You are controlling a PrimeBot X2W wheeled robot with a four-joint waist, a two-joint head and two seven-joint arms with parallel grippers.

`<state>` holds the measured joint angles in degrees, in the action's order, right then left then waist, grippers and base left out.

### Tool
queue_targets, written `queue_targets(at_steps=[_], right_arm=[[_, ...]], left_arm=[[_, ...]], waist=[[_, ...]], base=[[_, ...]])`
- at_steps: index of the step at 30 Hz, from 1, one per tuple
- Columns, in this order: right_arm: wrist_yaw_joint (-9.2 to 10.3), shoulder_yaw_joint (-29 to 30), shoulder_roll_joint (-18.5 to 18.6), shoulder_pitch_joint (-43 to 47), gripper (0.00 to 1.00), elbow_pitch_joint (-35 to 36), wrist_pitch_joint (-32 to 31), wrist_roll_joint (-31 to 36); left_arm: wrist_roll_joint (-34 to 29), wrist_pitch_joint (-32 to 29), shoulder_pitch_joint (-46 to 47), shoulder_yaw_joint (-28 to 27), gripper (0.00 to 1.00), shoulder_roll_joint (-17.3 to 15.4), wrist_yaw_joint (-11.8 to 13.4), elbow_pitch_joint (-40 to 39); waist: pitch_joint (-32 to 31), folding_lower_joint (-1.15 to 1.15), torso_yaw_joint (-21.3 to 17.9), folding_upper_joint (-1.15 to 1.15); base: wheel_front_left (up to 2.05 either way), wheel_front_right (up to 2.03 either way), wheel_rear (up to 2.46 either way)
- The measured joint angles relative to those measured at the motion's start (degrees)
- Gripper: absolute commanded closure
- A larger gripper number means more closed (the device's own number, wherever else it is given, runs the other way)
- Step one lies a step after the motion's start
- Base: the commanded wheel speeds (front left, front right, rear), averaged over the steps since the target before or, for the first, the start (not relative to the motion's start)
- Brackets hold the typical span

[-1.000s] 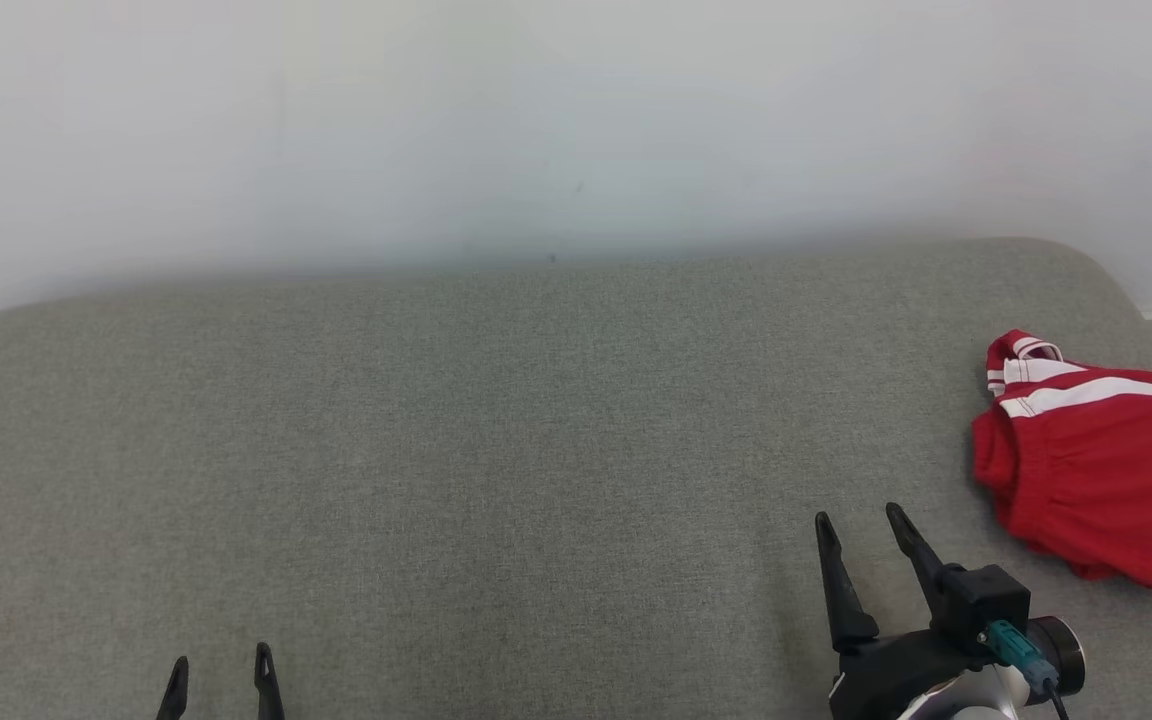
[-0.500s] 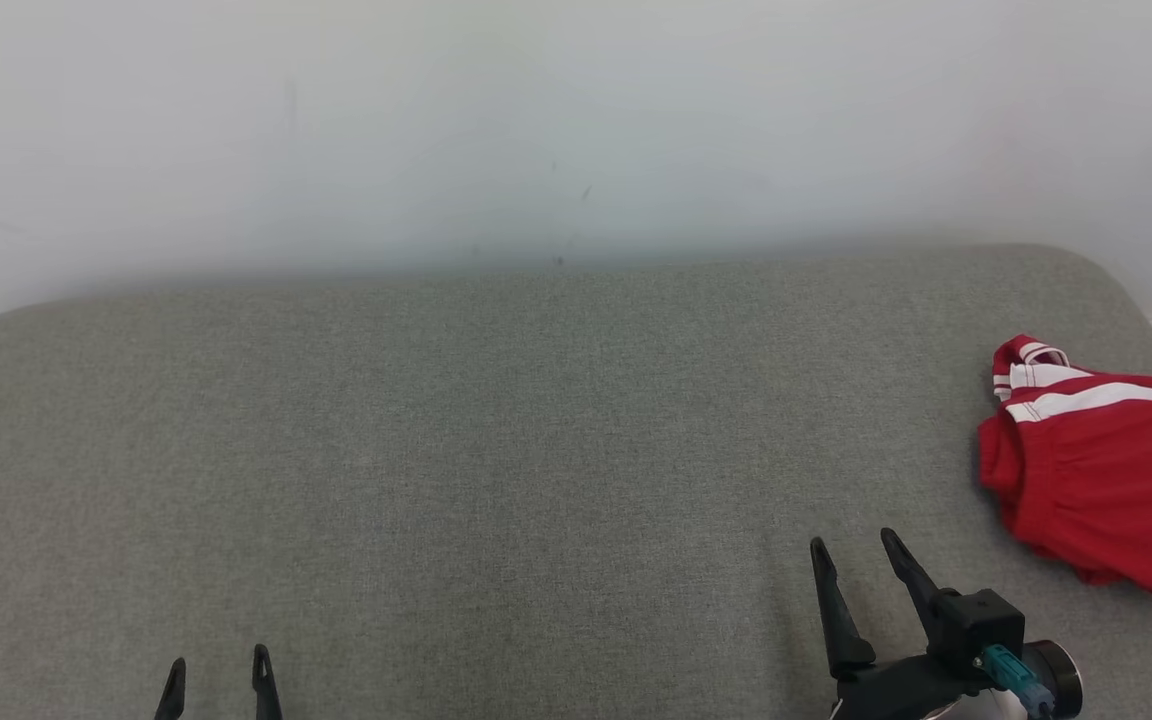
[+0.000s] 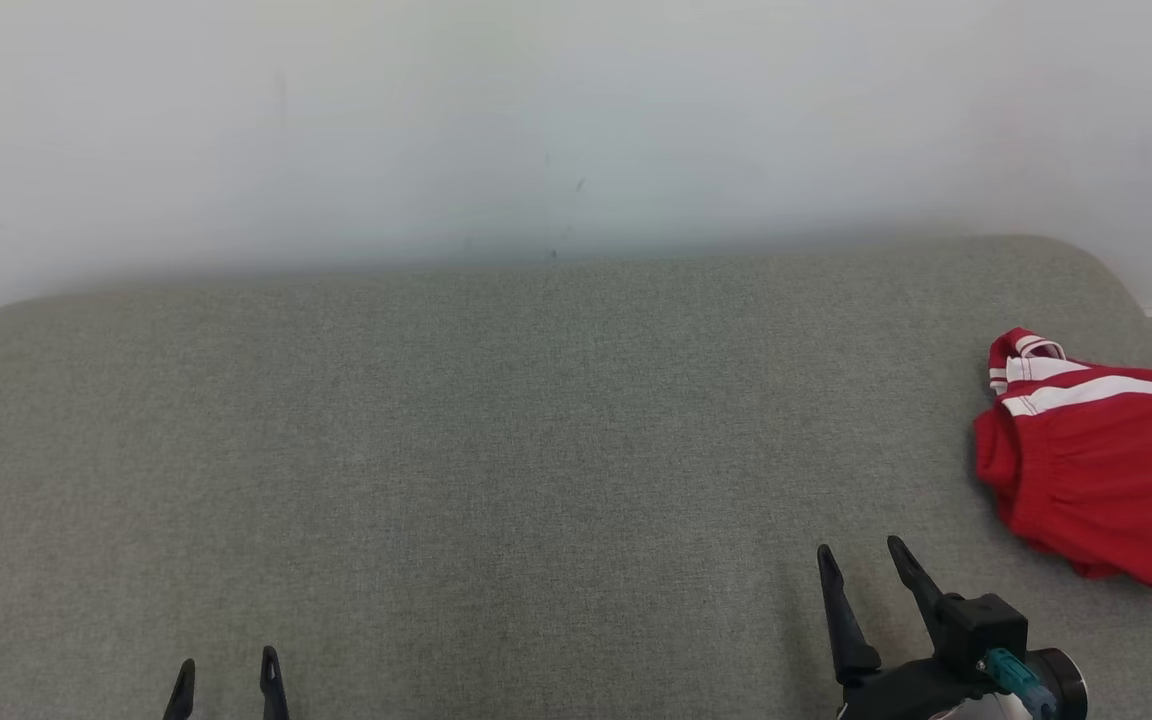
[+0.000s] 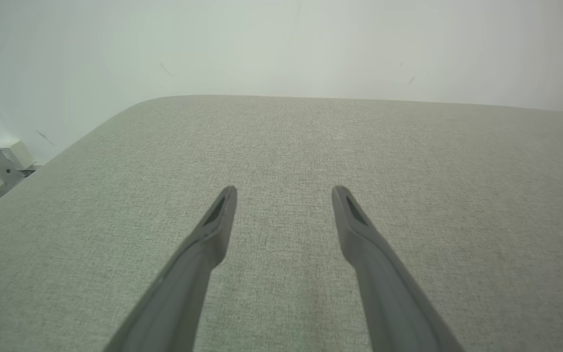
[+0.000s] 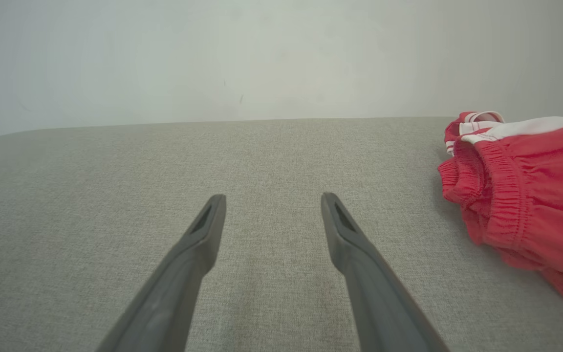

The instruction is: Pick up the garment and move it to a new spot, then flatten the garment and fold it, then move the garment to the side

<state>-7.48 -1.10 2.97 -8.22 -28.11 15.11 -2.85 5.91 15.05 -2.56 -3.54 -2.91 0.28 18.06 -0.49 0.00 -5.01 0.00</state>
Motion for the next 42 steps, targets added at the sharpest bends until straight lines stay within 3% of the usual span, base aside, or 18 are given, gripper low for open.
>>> queue_targets(at_steps=[31,34,35,42], right_arm=[[0.03,-0.1,-0.1,-0.2,0.0,-1.4,0.0,0.3],[0.03,0.2,-0.1,-0.2,0.0,-1.5,0.0,0.4],[0.03,0.2,-0.1,0.0,1.0,-1.9,0.0,0.4],[0.03,0.5,-0.1,2.5,1.0,-5.0,-0.7,-0.4]], left_arm=[[1.1,0.0,0.0,0.7,0.0,0.0,-0.4,1.3],[2.7,0.0,0.0,0.8,0.0,0.0,-1.4,1.5],[3.2,0.0,0.0,0.9,1.0,0.1,-1.4,1.8],[4.1,-0.8,-0.7,1.0,1.0,0.4,-1.3,5.0]], waist=[[0.8,0.0,1.6,0.0],[0.8,0.0,1.5,0.0],[0.8,0.0,1.5,0.0],[0.7,0.0,1.5,0.0]], base=[[0.0,0.0,0.0],[0.0,0.0,0.0],[0.0,0.0,0.0],[0.0,0.0,0.0]])
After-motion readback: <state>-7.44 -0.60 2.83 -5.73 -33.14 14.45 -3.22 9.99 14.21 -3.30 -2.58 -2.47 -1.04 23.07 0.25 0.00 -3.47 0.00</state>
